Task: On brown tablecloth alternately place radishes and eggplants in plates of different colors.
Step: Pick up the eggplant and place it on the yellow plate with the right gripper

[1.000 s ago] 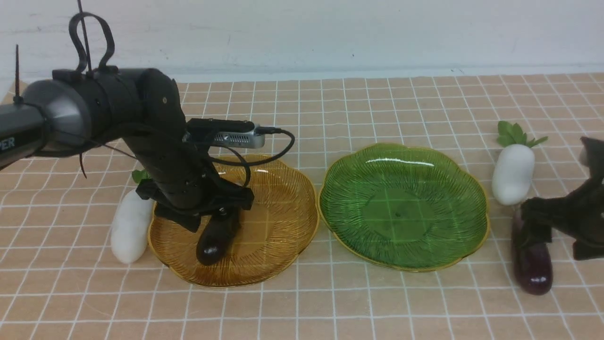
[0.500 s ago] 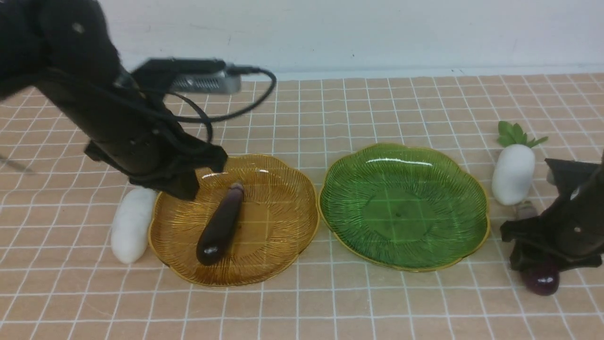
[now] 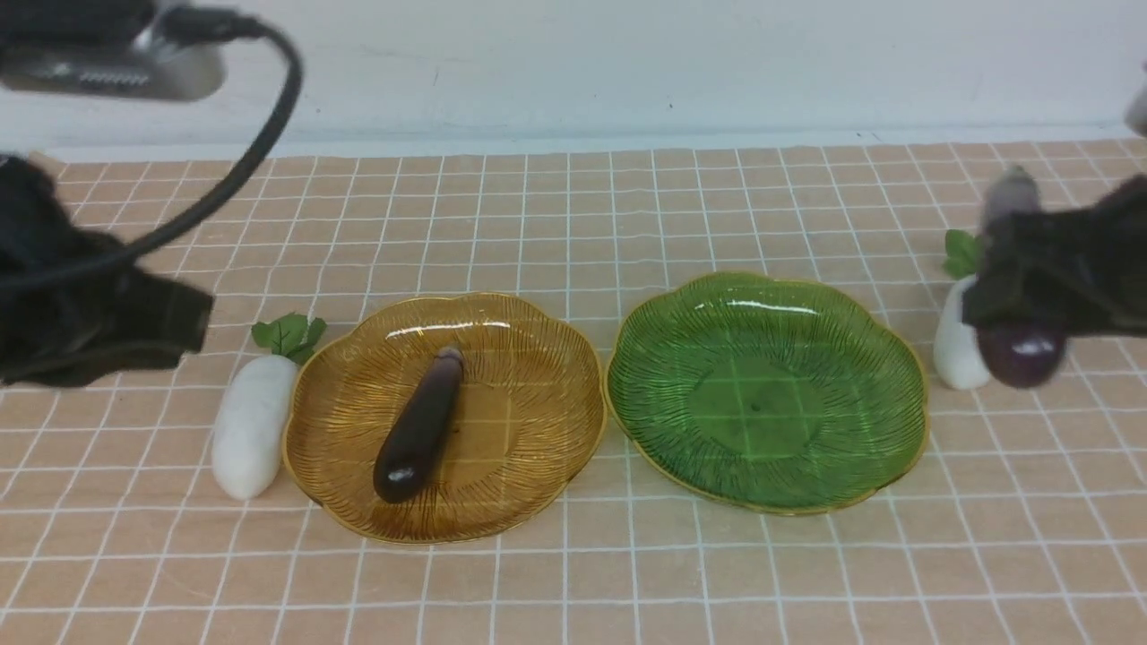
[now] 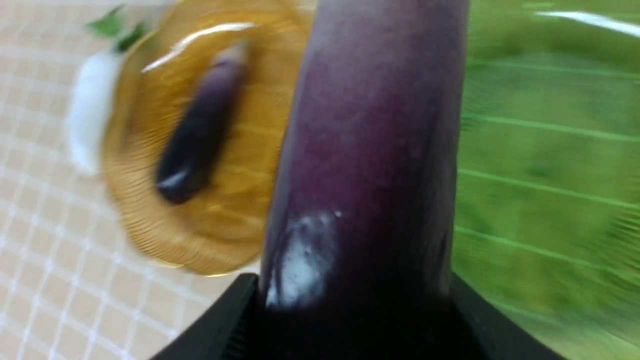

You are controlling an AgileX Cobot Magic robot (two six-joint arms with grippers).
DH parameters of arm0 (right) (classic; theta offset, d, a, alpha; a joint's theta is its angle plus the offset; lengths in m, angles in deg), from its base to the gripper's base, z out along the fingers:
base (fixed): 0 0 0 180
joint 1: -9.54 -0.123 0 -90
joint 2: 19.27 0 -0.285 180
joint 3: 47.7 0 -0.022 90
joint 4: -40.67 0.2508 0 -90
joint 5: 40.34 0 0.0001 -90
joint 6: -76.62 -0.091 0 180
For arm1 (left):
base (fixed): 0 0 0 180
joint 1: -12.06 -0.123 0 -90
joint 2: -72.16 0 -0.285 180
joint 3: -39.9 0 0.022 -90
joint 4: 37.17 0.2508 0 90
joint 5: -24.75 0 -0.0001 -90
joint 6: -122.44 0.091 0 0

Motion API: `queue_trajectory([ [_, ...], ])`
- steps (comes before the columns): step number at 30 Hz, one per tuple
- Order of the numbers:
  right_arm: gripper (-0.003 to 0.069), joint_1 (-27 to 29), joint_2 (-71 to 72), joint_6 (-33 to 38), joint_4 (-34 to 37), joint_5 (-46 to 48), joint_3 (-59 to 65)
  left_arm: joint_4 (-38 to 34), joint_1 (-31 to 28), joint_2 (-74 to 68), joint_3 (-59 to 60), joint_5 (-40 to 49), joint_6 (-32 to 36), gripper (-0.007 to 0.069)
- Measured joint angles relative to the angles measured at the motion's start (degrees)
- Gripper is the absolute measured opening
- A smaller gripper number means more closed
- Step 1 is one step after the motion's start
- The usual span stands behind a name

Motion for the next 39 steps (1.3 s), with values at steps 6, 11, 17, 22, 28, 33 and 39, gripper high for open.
queue_trajectory([
  [6,0.0382,-10.88,-13.06,0.17,0.65,-2.70,-10.31,3.56,0.00,0.76,7.36,-0.54,-4.98,-0.0004],
  [11,0.0382,-12.49,-26.63,-4.13,0.81,-3.17,-20.82,0.65,0.00,1.21,8.41,-0.73,-5.37,-0.0004],
  [17,0.0382,-12.49,-37.86,-9.23,0.96,-3.55,-29.94,-0.62,0.00,3.52,8.41,-0.32,-5.37,-0.0003],
  [22,0.0446,-12.49,-40.89,-11.57,0.57,-2.38,-32.42,-0.75,0.00,7.24,8.41,0.58,-5.37,-0.0003],
  [28,0.0542,-12.17,-40.89,-11.58,0.50,1.51,-33.48,-0.82,0.00,7.62,8.41,0.78,-5.37,-0.0003],
  [33,0.0501,-8.08,-40.68,-9.73,-1.00,18.07,-42.61,-0.82,0.00,7.62,8.41,-1.58,-5.51,-0.0003],
  [39,0.0255,-4.39,-28.81,-7.79,-12.76,19.77,-39.56,-0.97,0.00,3.23,4.41,-3.16,-7.53,0.0000],
])
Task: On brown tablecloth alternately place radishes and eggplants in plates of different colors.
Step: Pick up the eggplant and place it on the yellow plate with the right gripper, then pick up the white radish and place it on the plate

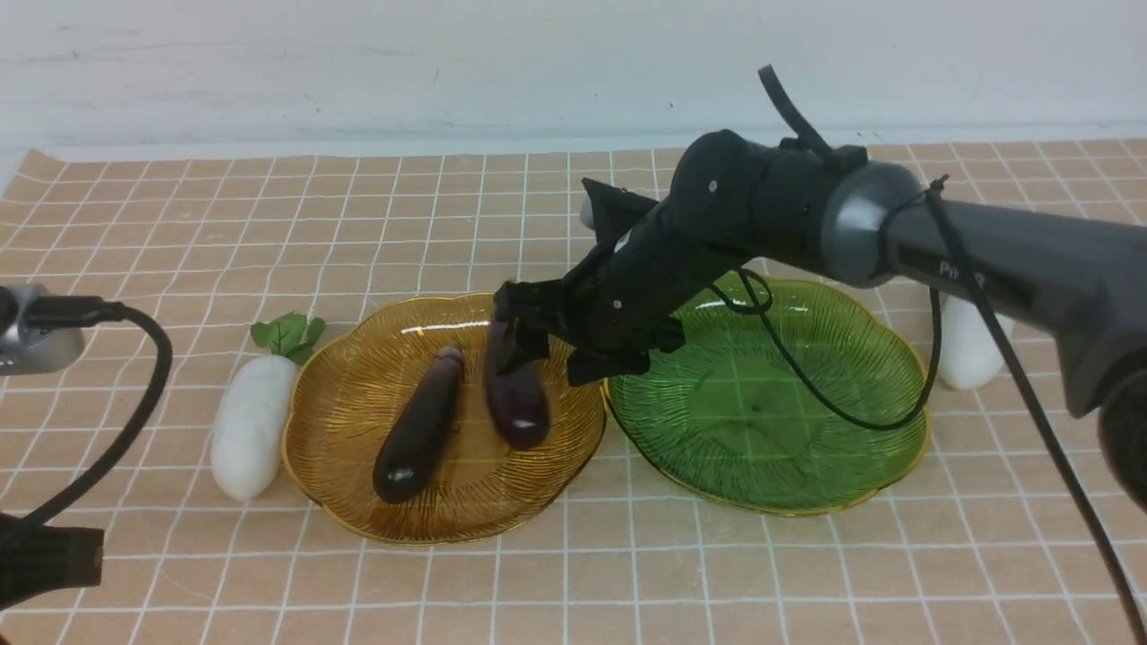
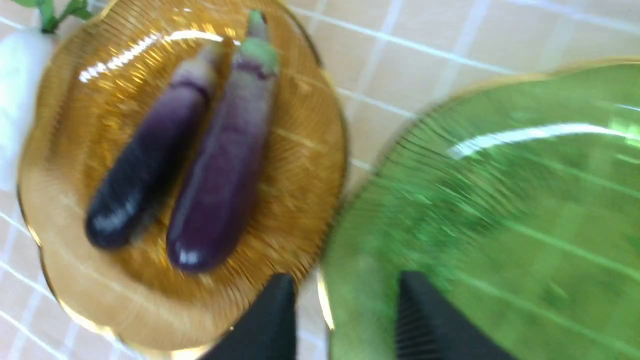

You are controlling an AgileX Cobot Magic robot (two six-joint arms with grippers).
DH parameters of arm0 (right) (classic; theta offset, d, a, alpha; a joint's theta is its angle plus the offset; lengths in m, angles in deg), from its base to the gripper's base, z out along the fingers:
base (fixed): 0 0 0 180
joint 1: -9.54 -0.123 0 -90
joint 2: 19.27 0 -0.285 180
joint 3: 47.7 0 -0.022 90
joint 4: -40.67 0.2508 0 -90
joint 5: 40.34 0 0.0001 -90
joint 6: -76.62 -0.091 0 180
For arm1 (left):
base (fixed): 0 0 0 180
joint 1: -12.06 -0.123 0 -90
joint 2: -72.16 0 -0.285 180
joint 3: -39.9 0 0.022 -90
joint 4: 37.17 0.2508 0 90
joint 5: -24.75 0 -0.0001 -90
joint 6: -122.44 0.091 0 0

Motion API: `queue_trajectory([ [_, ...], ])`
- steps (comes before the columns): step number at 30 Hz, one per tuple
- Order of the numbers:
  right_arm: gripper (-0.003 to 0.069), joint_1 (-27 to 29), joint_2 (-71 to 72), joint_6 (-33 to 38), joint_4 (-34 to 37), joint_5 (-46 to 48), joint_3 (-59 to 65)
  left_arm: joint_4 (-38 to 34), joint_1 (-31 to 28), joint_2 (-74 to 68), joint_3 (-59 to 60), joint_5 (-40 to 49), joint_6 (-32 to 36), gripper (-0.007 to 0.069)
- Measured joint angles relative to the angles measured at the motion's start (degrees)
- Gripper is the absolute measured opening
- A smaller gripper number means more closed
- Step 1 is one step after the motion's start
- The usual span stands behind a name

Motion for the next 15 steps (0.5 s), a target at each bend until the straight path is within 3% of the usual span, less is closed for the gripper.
queue_trajectory([
  [4,0.0089,-0.05,12.86,0.00,-4.31,0.54,11.39,-1.09,-2.13,-6.83,-6.80,0.79,2.15,0.0006],
  [7,-0.0004,-0.05,28.81,-0.31,-6.62,1.21,25.59,-6.42,-6.69,-11.55,-11.41,1.01,8.24,0.0011],
  [11,-0.0014,-0.05,45.58,-0.89,-6.10,-0.56,37.97,-16.11,-14.35,-18.27,-13.93,0.11,18.98,0.0011],
  [15,-0.0015,-0.05,62.80,-2.23,-4.60,-4.65,50.83,-19.00,-19.09,-24.19,-14.05,-3.63,27.19,0.0011],
])
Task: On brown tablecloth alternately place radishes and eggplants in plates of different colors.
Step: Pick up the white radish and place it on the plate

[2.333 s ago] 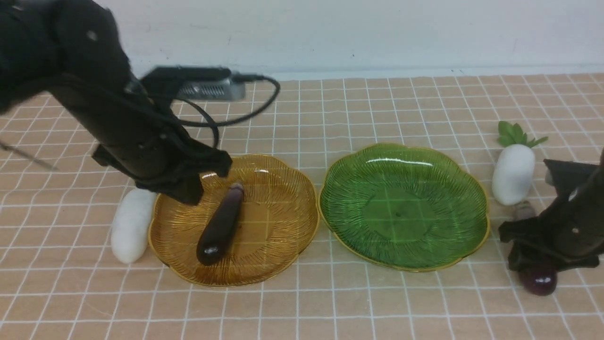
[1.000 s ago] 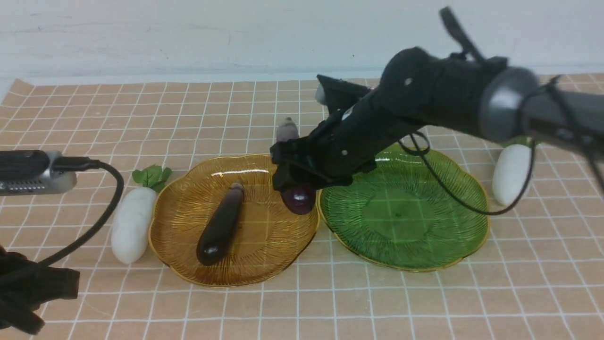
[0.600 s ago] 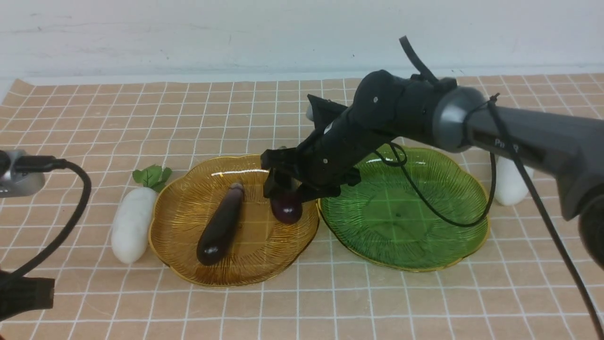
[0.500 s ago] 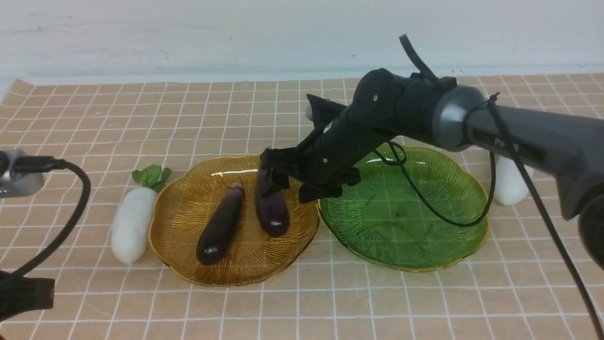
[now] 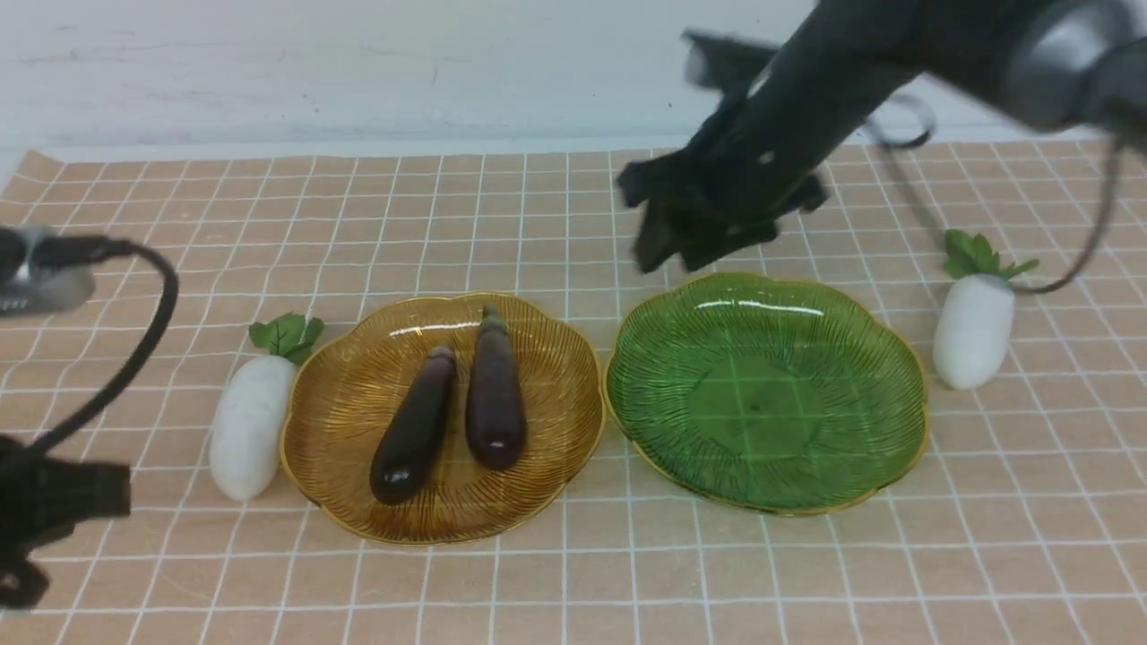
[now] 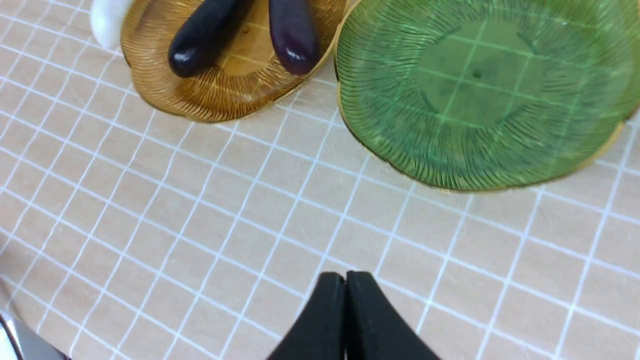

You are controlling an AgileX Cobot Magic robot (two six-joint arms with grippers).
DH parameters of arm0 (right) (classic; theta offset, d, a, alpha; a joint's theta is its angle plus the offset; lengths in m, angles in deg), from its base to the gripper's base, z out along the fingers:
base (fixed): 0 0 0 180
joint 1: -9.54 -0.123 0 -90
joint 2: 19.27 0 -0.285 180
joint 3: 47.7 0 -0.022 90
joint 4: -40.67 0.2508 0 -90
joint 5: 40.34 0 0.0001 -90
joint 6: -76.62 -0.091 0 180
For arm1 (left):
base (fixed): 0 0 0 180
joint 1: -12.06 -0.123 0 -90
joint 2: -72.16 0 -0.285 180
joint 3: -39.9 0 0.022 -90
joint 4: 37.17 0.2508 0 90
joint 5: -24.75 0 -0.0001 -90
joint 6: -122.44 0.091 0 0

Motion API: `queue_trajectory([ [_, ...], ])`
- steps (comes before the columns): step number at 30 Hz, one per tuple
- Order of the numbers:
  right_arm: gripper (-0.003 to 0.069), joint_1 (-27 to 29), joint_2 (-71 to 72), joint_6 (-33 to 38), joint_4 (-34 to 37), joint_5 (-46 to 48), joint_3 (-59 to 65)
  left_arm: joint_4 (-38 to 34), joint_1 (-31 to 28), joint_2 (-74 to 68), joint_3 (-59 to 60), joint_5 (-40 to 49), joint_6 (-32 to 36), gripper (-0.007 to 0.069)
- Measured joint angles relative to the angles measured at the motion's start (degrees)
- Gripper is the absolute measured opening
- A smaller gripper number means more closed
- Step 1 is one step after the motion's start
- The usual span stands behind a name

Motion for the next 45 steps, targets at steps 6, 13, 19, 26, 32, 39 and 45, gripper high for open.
queue_trajectory([
  [6,-0.0015,0.00,15.05,-4.68,-5.14,-2.01,4.22,-0.45,-1.14,-8.04,-0.14,-13.26,4.42,0.0097],
  [13,-0.0015,0.00,19.62,-7.89,-7.41,1.24,4.27,-2.08,-1.14,-18.78,-0.14,-25.89,5.65,0.0430],
  [19,-0.0015,0.00,17.98,-9.90,-7.41,3.32,4.39,-2.44,-1.14,-26.19,-0.28,-33.04,1.44,0.0561],
  [26,-0.0015,0.00,17.55,-10.55,-7.41,3.14,4.39,-4.33,-1.14,-31.09,-0.40,-33.35,-0.02,0.0567],
  [32,-0.0015,0.00,17.55,-10.72,-6.23,1.39,4.39,-6.68,-1.14,-32.33,-0.71,-33.17,-0.02,0.0565],
  [39,-0.0015,0.00,17.55,-10.67,-6.10,0.23,4.39,-7.10,-1.88,-32.33,-0.76,-32.71,-3.05,0.0365],
  [45,-0.0015,0.00,17.55,-10.67,-6.10,0.23,4.39,-7.03,-3.50,-32.33,-1.44,-30.57,-3.05,0.0353],
])
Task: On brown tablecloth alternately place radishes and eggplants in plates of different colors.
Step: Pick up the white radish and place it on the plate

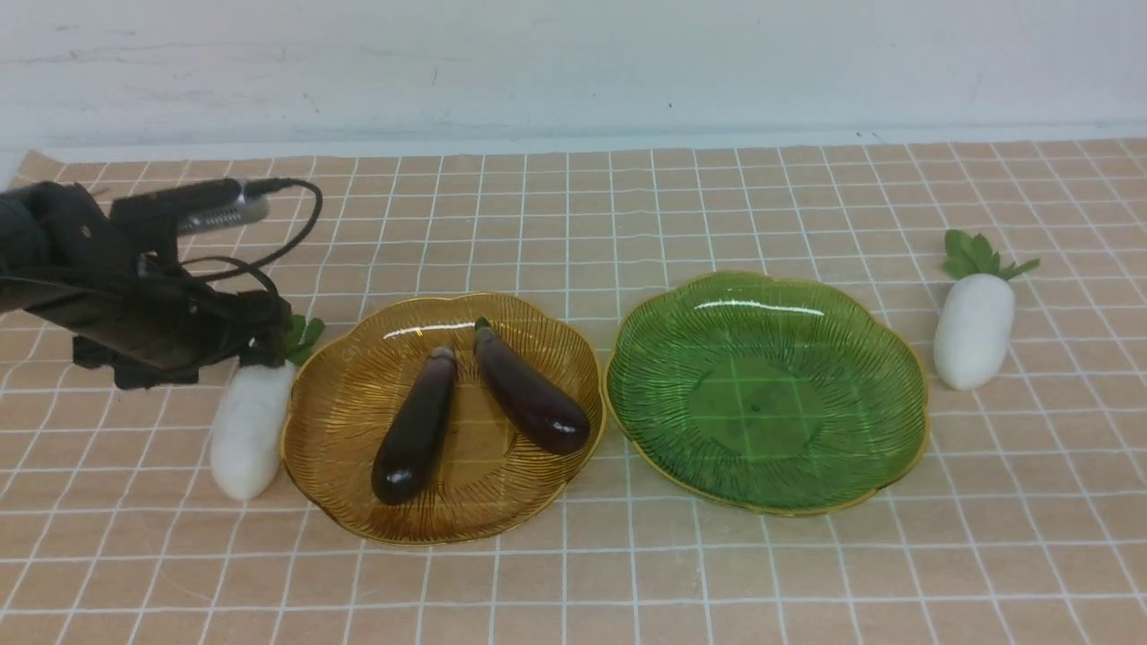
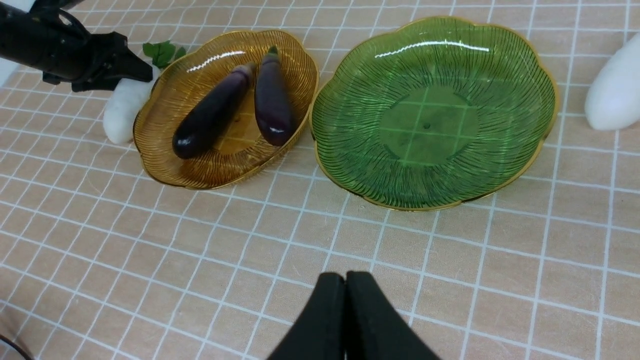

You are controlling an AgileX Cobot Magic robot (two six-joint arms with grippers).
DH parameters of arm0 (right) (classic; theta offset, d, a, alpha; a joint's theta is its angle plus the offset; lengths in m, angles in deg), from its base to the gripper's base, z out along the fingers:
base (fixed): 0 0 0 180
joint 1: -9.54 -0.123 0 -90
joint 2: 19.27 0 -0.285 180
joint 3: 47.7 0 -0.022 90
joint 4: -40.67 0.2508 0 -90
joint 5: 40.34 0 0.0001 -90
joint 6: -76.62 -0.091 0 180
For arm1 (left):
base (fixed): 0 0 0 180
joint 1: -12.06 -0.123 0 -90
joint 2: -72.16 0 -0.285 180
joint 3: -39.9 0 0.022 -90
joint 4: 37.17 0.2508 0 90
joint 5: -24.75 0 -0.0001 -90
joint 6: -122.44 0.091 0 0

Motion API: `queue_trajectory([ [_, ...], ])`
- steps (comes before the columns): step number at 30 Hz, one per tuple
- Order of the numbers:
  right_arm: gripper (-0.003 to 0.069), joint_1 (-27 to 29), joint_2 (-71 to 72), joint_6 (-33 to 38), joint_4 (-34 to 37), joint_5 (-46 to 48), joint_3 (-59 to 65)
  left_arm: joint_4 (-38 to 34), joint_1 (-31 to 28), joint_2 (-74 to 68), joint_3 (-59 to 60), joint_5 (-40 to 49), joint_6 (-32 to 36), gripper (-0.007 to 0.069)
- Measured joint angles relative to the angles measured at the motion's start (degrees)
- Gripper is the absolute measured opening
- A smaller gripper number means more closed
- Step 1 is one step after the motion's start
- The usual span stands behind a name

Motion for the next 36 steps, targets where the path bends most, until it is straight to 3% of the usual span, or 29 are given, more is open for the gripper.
queue_trajectory([
  [9,-0.0015,0.00,0.00,0.00,-0.21,-0.29,0.00,0.72,-2.80,3.53,-8.37,9.94,0.96,0.0353],
  [16,-0.0015,0.00,-0.21,0.00,-1.74,-2.16,0.00,-5.50,1.00,7.48,-11.84,15.69,4.39,0.0353],
  [25,-0.0015,0.00,-5.17,-5.37,-10.22,-5.81,0.00,-20.20,14.54,9.31,-12.02,14.87,13.49,0.0348],
  [29,-0.0015,0.00,-11.84,-14.55,-21.43,-8.36,0.00,-30.60,28.83,5.94,-13.14,5.88,22.18,0.0347],
  [33,-0.0015,0.00,-17.21,-21.23,-27.50,-11.10,0.00,-33.61,36.28,-1.50,-17.60,0.91,24.60,0.0347],
  [36,-0.0015,0.00,-18.37,-22.21,-28.17,-12.53,0.00,-33.84,37.62,-5.04,-19.86,-0.04,24.84,0.0347],
])
